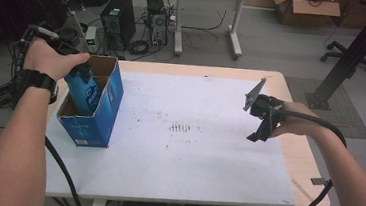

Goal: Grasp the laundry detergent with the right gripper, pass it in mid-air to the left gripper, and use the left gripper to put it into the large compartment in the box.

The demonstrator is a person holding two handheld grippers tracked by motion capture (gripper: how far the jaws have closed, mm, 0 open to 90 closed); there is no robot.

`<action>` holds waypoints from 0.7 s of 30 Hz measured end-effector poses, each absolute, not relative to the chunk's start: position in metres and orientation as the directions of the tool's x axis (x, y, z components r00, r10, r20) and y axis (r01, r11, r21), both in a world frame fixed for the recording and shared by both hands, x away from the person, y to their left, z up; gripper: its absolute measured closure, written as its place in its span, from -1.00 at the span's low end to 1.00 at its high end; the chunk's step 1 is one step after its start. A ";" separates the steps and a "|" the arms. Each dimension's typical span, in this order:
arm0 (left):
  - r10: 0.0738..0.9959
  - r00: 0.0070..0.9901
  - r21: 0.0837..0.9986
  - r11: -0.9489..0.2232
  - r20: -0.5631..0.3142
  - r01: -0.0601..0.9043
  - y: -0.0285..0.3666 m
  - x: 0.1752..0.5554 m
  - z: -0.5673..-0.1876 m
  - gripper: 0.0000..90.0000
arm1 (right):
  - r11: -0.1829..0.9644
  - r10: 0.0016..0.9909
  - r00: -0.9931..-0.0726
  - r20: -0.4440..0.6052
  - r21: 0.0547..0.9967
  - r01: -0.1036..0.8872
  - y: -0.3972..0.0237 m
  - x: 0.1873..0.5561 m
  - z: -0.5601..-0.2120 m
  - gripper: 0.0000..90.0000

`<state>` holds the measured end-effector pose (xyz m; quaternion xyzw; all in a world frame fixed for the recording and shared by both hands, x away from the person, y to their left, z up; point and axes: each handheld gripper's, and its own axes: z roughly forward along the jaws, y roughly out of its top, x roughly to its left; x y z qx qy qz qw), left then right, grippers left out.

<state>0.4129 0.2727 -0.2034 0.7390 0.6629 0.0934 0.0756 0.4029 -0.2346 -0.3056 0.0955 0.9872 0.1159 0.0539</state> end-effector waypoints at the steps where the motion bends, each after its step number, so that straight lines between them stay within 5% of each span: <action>1: 0.994 0.105 0.232 -0.111 0.037 0.966 0.273 0.413 -0.206 -0.16 | 0.955 0.200 -0.976 -0.084 0.239 0.175 -0.235 0.403 -0.305 -0.82; 21: 0.993 0.113 0.198 -0.115 0.019 0.973 0.272 0.415 -0.254 -0.16 | 0.953 0.202 -0.976 -0.085 0.248 0.176 -0.236 0.403 -0.305 -0.81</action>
